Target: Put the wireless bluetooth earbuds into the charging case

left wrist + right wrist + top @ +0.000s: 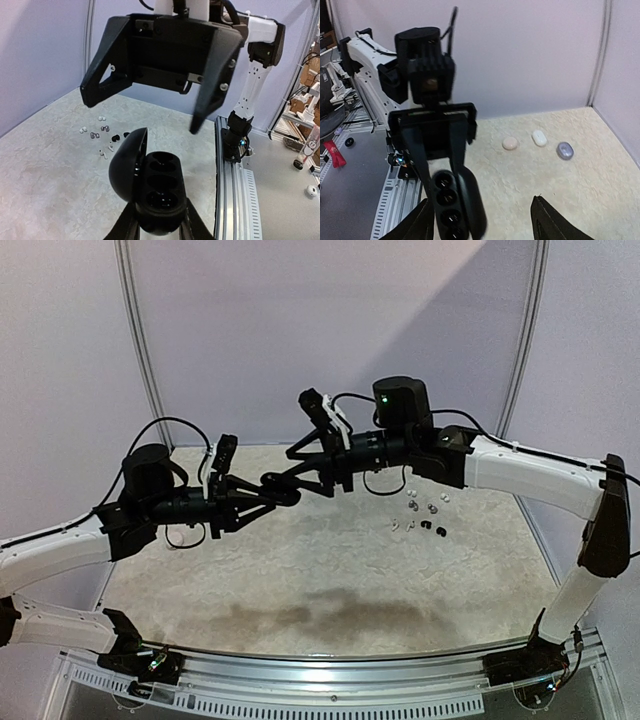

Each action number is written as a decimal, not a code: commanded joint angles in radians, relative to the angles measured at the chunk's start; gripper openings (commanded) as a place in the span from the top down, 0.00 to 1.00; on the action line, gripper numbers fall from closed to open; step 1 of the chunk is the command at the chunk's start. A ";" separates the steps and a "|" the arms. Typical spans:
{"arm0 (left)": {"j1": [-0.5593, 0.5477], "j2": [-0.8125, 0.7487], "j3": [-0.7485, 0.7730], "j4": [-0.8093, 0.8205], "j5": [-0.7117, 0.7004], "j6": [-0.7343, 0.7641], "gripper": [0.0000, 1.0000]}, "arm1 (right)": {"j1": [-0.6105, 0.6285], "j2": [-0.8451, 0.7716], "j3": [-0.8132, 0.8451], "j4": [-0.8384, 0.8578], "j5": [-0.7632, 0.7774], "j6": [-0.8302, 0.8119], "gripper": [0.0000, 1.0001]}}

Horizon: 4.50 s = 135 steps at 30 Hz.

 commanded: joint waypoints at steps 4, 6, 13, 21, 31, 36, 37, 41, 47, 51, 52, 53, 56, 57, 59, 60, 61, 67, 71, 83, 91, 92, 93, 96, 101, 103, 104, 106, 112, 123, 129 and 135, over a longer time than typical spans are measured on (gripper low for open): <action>-0.008 0.004 -0.019 0.033 -0.035 -0.015 1.00 | -0.289 -0.149 -0.057 -0.361 0.262 0.137 0.41; -0.008 0.001 -0.028 0.049 -0.038 -0.024 1.00 | -0.390 -0.160 -0.094 -0.455 0.341 0.155 0.46; -0.008 -0.015 -0.038 0.062 -0.035 -0.011 1.00 | -0.616 -0.033 -0.140 -0.716 0.475 0.075 0.62; -0.007 -0.042 -0.057 0.063 -0.033 0.005 1.00 | -0.695 0.167 -0.155 -0.742 0.555 -0.057 0.66; -0.007 -0.062 -0.074 0.062 -0.030 0.028 1.00 | -0.695 0.209 -0.226 -0.689 0.561 -0.127 0.63; -0.007 -0.064 -0.073 0.065 -0.020 0.044 1.00 | -0.695 0.231 -0.222 -0.656 0.511 -0.124 0.63; -0.007 -0.065 -0.073 0.065 -0.019 0.045 1.00 | -0.695 0.240 -0.217 -0.655 0.504 -0.122 0.63; -0.007 -0.068 -0.073 0.059 -0.016 0.056 1.00 | -0.695 0.255 -0.226 -0.649 0.481 -0.133 0.63; -0.007 -0.062 -0.070 0.059 -0.015 0.068 1.00 | -0.692 0.258 -0.239 -0.619 0.411 -0.136 0.63; -0.008 -0.058 -0.069 0.061 -0.013 0.076 1.00 | -0.682 0.259 -0.243 -0.625 0.395 -0.143 0.65; -0.008 -0.058 -0.070 0.061 -0.013 0.078 1.00 | -0.680 0.260 -0.245 -0.630 0.389 -0.146 0.65; -0.008 -0.058 -0.070 0.060 -0.012 0.083 1.00 | -0.677 0.260 -0.249 -0.635 0.389 -0.149 0.66; -0.007 -0.059 -0.070 0.058 -0.012 0.089 1.00 | -0.673 0.258 -0.266 -0.635 0.381 -0.149 0.71; -0.008 -0.057 -0.070 0.058 -0.012 0.090 1.00 | -0.672 0.256 -0.274 -0.633 0.372 -0.148 0.73; -0.007 -0.056 -0.069 0.058 -0.010 0.093 1.00 | -0.667 0.255 -0.282 -0.632 0.355 -0.148 0.77; -0.007 -0.056 -0.070 0.058 -0.009 0.095 1.00 | -0.666 0.254 -0.284 -0.635 0.347 -0.147 0.78; -0.008 -0.056 -0.069 0.058 -0.009 0.096 1.00 | -0.661 0.253 -0.286 -0.635 0.343 -0.147 0.78; -0.008 -0.057 -0.071 0.053 -0.007 0.107 1.00 | -0.645 0.238 -0.293 -0.629 0.319 -0.141 0.82; -0.008 -0.057 -0.072 0.052 -0.007 0.111 1.00 | -0.632 0.234 -0.294 -0.632 0.303 -0.134 0.77; -0.008 -0.057 -0.069 0.042 -0.009 0.129 1.00 | -0.611 0.213 -0.316 -0.649 0.260 -0.126 0.78; -0.008 -0.053 -0.067 0.041 -0.007 0.140 1.00 | -0.587 0.184 -0.346 -0.646 0.248 -0.111 0.78; -0.008 -0.053 -0.067 0.040 -0.007 0.143 1.00 | -0.587 0.183 -0.350 -0.642 0.247 -0.110 0.78; -0.008 -0.052 -0.068 0.040 -0.007 0.145 1.00 | -0.586 0.183 -0.352 -0.638 0.246 -0.107 0.78; -0.008 -0.052 -0.068 0.040 -0.007 0.149 1.00 | -0.581 0.189 -0.355 -0.633 0.241 -0.102 0.79; -0.008 -0.054 -0.068 0.034 -0.005 0.149 1.00 | -0.568 0.191 -0.359 -0.625 0.229 -0.098 0.81; -0.008 -0.053 -0.068 0.032 -0.006 0.149 1.00 | -0.565 0.191 -0.359 -0.622 0.221 -0.096 0.84; -0.008 -0.054 -0.068 0.030 -0.006 0.149 1.00 | -0.563 0.191 -0.359 -0.622 0.219 -0.096 0.87; -0.008 -0.056 -0.069 0.026 -0.007 0.167 1.00 | -0.562 0.191 -0.360 -0.622 0.209 -0.094 0.91; -0.008 -0.057 -0.070 0.022 -0.006 0.181 1.00 | -0.557 0.190 -0.363 -0.638 0.200 -0.098 0.99; -0.004 -0.061 -0.079 0.112 0.053 0.165 1.00 | -0.490 -0.040 -0.283 -0.652 0.223 -0.065 1.00; -0.001 -0.041 -0.077 0.188 0.150 0.197 1.00 | -0.316 -0.325 -0.249 -0.432 0.142 -0.067 1.00; -0.013 -0.027 -0.066 0.209 0.208 0.228 1.00 | -0.096 -0.453 -0.263 -0.142 0.077 -0.136 1.00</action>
